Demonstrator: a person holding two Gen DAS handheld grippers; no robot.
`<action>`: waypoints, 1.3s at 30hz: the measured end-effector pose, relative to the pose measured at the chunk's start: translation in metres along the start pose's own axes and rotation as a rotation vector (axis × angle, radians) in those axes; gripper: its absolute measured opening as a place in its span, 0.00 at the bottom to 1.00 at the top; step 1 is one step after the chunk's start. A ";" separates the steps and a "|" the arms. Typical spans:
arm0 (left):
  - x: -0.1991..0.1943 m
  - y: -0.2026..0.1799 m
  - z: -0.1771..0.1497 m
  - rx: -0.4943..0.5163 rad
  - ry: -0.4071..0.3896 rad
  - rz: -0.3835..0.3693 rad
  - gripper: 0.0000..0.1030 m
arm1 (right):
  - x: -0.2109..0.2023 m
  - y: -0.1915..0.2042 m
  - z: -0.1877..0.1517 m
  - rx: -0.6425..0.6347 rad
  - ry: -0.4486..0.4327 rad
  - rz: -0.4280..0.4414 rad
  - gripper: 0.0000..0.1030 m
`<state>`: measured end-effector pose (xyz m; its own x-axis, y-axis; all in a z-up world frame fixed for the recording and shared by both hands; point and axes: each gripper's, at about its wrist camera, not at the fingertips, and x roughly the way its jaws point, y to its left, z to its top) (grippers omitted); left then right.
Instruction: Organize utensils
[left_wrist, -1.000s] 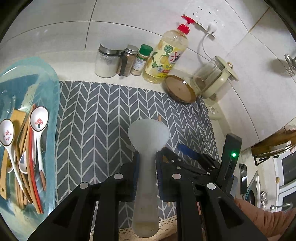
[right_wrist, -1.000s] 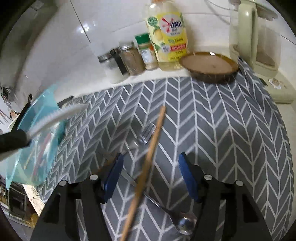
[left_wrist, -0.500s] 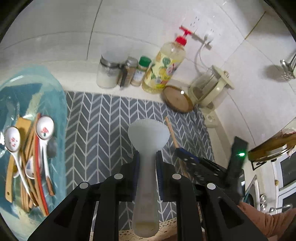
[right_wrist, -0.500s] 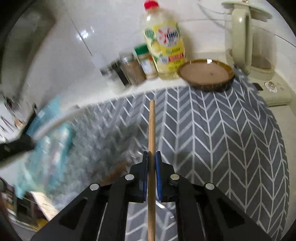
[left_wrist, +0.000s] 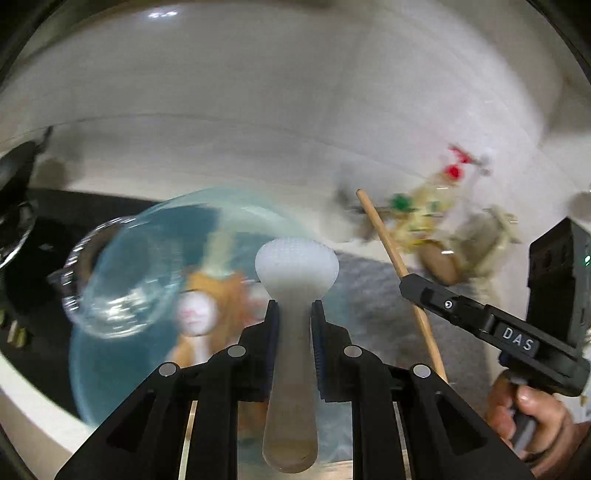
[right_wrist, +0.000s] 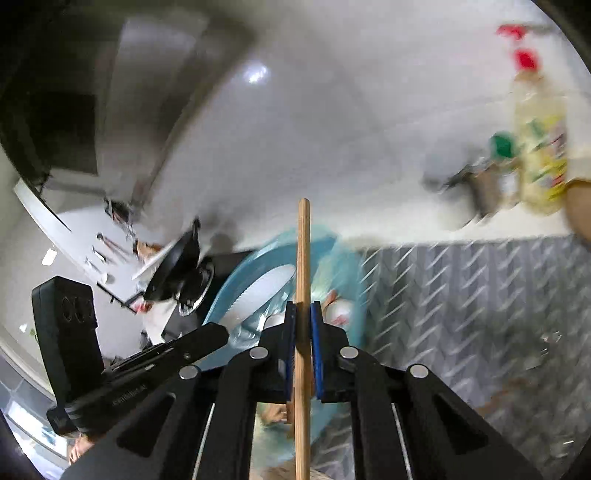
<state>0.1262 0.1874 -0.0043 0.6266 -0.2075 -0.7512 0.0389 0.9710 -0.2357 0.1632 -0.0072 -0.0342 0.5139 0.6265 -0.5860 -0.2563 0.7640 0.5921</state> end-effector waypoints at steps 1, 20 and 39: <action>0.005 0.010 -0.002 -0.003 0.010 0.026 0.18 | 0.013 0.003 -0.002 0.011 0.026 -0.002 0.08; 0.042 0.071 -0.027 -0.091 0.110 0.129 0.27 | 0.125 0.027 -0.024 -0.017 0.270 -0.181 0.09; 0.107 -0.187 -0.085 0.345 0.185 -0.190 0.52 | -0.157 -0.142 -0.031 -0.150 -0.126 -0.427 0.53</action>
<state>0.1201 -0.0267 -0.0932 0.4341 -0.3735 -0.8198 0.4175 0.8898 -0.1843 0.0937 -0.2091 -0.0437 0.6921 0.2345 -0.6826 -0.1106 0.9690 0.2207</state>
